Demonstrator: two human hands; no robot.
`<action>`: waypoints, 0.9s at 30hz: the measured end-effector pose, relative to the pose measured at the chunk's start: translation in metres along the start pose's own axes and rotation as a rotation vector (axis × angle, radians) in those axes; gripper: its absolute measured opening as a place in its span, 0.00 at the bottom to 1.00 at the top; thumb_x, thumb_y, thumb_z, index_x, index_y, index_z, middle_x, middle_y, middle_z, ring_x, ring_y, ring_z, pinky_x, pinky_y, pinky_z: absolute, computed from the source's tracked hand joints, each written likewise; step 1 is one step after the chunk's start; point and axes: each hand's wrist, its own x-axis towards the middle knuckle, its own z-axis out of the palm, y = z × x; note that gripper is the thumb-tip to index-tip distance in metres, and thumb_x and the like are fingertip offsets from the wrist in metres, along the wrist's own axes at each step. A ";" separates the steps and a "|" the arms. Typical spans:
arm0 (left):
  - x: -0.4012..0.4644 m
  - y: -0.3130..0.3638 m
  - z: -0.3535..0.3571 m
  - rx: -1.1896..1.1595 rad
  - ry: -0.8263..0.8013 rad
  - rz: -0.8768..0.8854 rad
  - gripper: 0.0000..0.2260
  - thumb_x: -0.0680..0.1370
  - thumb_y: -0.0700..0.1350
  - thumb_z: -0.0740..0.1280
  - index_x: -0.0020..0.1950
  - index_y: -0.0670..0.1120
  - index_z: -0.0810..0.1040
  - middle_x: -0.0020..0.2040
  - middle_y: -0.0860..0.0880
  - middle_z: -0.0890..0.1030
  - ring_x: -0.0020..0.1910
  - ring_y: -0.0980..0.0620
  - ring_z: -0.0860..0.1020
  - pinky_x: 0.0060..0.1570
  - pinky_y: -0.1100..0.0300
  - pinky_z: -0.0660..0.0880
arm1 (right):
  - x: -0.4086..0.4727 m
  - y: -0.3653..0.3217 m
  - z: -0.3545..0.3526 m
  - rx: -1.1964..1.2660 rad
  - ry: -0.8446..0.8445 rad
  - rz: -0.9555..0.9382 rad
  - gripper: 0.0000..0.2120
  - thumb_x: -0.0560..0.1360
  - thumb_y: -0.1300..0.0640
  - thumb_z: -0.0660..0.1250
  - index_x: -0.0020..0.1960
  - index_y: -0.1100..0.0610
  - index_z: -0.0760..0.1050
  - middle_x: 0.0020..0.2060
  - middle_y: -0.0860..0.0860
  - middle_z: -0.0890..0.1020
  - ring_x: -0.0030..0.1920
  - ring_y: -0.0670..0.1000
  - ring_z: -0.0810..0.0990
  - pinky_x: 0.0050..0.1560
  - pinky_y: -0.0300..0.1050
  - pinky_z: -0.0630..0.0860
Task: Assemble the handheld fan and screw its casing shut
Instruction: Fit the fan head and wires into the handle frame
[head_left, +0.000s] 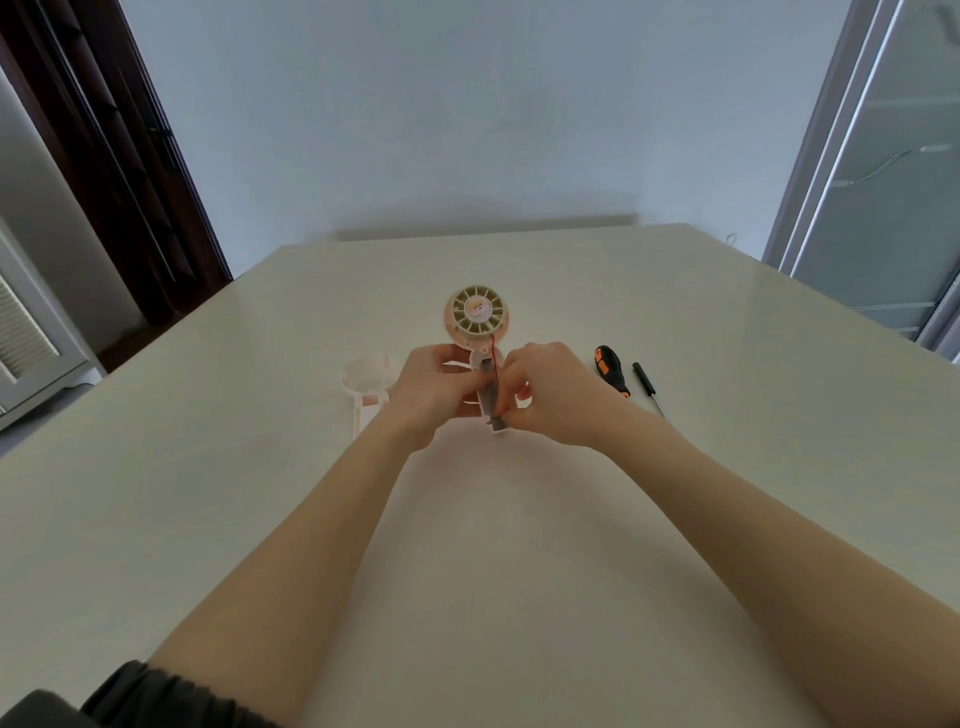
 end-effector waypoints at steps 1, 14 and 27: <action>0.000 0.000 0.000 -0.009 0.000 -0.011 0.09 0.73 0.34 0.70 0.53 0.37 0.78 0.44 0.40 0.82 0.37 0.46 0.83 0.38 0.56 0.82 | 0.000 0.000 0.000 0.004 0.000 0.002 0.03 0.70 0.59 0.72 0.43 0.56 0.85 0.43 0.51 0.82 0.41 0.45 0.71 0.38 0.25 0.64; 0.003 -0.010 -0.003 -0.093 -0.021 -0.195 0.09 0.75 0.33 0.66 0.55 0.34 0.78 0.43 0.39 0.83 0.37 0.46 0.83 0.37 0.57 0.81 | -0.003 -0.001 -0.001 0.131 -0.002 0.076 0.05 0.68 0.62 0.71 0.40 0.55 0.85 0.37 0.51 0.82 0.38 0.48 0.76 0.44 0.41 0.73; 0.003 -0.009 -0.001 -0.118 -0.022 -0.219 0.04 0.74 0.31 0.65 0.48 0.35 0.78 0.40 0.39 0.81 0.33 0.48 0.82 0.32 0.60 0.80 | -0.002 0.001 -0.002 0.169 -0.023 0.107 0.06 0.67 0.64 0.69 0.39 0.59 0.85 0.36 0.55 0.84 0.41 0.53 0.81 0.47 0.48 0.78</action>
